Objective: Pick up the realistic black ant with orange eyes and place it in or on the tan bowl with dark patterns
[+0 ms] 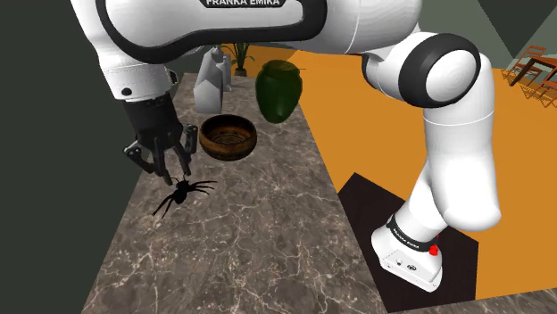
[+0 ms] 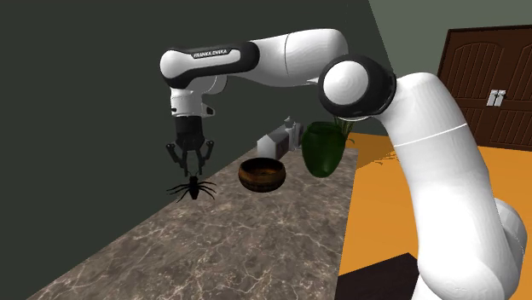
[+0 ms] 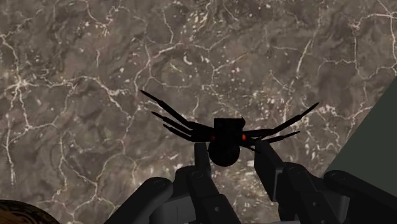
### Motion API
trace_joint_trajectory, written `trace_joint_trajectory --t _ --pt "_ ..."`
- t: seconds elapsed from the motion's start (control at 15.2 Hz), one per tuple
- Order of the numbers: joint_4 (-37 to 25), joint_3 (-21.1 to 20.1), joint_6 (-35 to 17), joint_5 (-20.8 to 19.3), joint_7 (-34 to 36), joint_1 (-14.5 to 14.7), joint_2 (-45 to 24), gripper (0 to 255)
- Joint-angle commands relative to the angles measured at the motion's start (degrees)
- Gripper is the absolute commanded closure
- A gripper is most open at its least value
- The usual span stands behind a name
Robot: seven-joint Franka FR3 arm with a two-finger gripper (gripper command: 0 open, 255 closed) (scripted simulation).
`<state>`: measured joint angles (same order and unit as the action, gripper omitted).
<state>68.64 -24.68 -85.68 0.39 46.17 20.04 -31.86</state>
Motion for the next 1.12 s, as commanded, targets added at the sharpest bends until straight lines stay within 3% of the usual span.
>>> trace_joint_trajectory --t 0.0,0.4,1.06 --pt "-2.0 0.0 1.6 -0.1 0.3 0.3 -0.3 255" --pt "-7.7 -0.1 6.2 -0.3 1.0 1.1 -1.3 255" --pt "0.5 2.5 6.7 0.5 -11.0 -9.7 5.7 255"
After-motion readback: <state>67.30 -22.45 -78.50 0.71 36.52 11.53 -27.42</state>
